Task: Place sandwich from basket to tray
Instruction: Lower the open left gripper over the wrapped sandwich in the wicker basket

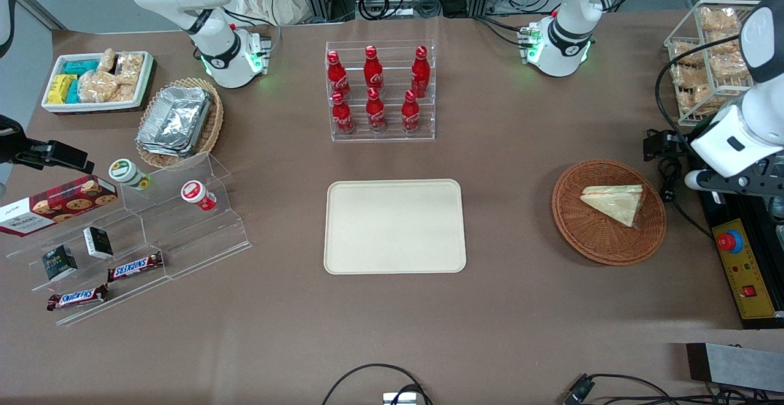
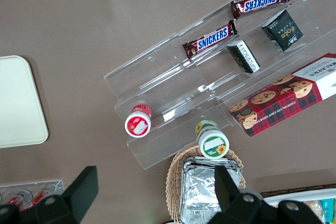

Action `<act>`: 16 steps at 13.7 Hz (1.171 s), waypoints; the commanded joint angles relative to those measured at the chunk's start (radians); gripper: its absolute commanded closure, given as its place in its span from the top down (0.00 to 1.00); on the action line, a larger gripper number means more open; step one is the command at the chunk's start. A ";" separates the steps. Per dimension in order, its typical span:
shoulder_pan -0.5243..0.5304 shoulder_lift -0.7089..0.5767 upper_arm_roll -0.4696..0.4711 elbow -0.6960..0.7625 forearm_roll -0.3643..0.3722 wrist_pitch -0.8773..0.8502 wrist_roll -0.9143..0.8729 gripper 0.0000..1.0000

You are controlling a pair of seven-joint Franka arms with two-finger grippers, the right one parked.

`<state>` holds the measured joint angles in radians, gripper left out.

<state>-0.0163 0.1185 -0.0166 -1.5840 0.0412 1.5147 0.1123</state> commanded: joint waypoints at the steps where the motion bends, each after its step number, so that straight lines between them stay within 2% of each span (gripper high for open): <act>1: 0.002 0.049 0.006 0.069 0.009 -0.051 0.030 1.00; 3: 0.004 0.081 0.006 0.113 0.012 -0.059 0.027 1.00; 5: 0.018 0.089 0.012 0.089 0.016 -0.057 -0.012 1.00; 7: 0.033 0.063 0.035 0.027 0.017 -0.010 -0.167 1.00; 9: 0.035 0.020 0.072 -0.084 -0.006 0.106 -0.303 1.00; 12: 0.035 -0.042 0.079 -0.291 -0.012 0.296 -0.498 1.00; 16: 0.041 -0.033 0.092 -0.466 -0.007 0.513 -0.724 1.00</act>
<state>0.0203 0.1266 0.0673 -1.9361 0.0381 1.9247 -0.5206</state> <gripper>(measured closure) 0.000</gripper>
